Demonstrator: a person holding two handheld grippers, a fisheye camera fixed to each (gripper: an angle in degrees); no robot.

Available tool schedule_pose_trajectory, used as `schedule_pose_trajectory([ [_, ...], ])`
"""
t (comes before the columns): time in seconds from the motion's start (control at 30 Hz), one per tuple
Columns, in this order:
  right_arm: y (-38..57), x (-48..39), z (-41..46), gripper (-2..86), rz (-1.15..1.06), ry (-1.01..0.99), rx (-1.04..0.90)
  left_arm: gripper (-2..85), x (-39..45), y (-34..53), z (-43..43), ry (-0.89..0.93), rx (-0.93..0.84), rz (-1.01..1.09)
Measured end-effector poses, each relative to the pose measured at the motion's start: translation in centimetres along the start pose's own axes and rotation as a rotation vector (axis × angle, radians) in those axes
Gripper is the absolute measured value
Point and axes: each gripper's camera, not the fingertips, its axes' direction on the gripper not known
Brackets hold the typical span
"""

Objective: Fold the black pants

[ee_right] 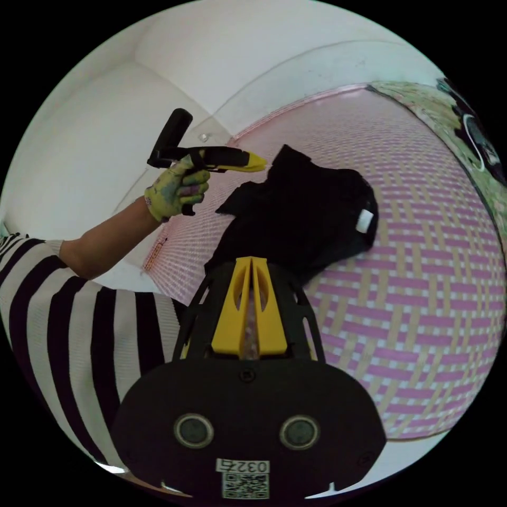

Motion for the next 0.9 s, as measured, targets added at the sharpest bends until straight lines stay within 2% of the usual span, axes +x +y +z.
schedule_pose_trajectory([
  [0.13, 2.1, 2.3, -2.3, -1.0, 0.099, 0.033, 0.032, 9.3, 4.0, -5.9, 2.8, -0.147, -0.163, 0.109],
  [0.27, 2.7, 3.8, -3.7, -1.0, 0.163, 0.06, 0.048, 7.3, 5.4, -9.0, 3.2, -0.177, -0.282, 0.149],
  [0.37, 2.3, 4.6, -4.7, -1.0, 0.193, 0.073, 0.063, 6.3, 5.3, -11.2, -2.3, -0.021, -0.204, 0.121],
  [0.43, 1.4, 4.8, -5.0, -1.0, 0.199, 0.067, 0.069, 5.6, 3.1, -11.2, -10.9, 0.239, -0.005, 0.032],
  [0.47, 1.1, 4.8, -5.1, -1.0, 0.196, 0.065, 0.07, 5.4, 2.2, -10.6, -13.5, 0.311, 0.065, 0.008],
  [0.5, 0.4, 4.6, -5.1, -1.0, 0.185, 0.062, 0.068, 5.0, 0.2, -8.6, -19.1, 0.45, 0.224, -0.029],
  [0.53, -0.4, 4.3, -5.1, -1.0, 0.17, 0.06, 0.064, 4.2, -2.1, -5.4, -25.1, 0.545, 0.395, -0.064],
  [0.57, -0.9, 4.1, -5.0, -1.0, 0.162, 0.058, 0.062, 3.9, -3.3, -3.3, -28.2, 0.574, 0.483, -0.08],
  [0.6, -1.7, 3.6, -4.9, -1.0, 0.146, 0.054, 0.057, 3.5, -5.5, 1.8, -34.4, 0.599, 0.669, -0.105],
  [0.63, -2.6, 3.1, -4.6, -1.0, 0.132, 0.045, 0.05, 3.3, -7.5, 8.1, -40.2, 0.58, 0.85, -0.14],
  [0.67, -3.0, 2.9, -4.5, -1.0, 0.126, 0.039, 0.046, 3.2, -8.4, 11.6, -42.8, 0.559, 0.933, -0.168],
  [0.73, -4.6, 2.1, -3.5, -1.0, 0.113, 0.019, 0.024, 2.8, -10.9, 26.7, -50.7, 0.438, 1.206, -0.348],
  [0.77, -5.0, 1.8, -3.2, -1.0, 0.109, 0.014, 0.017, 2.6, -11.2, 30.7, -52.1, 0.384, 1.259, -0.412],
  [0.83, -6.8, 0.7, -1.9, -0.9, 0.093, 0.001, -0.015, 1.7, -10.4, 46.0, -54.8, 0.139, 1.387, -0.75],
  [0.87, -7.3, 0.4, -1.5, -0.9, 0.09, 0.0, -0.023, 1.5, -9.9, 49.2, -54.9, 0.084, 1.399, -0.84],
  [0.9, -8.3, -0.2, -0.8, -0.8, 0.089, -0.002, -0.041, 1.2, -8.8, 55.5, -54.3, 0.003, 1.403, -1.037],
])
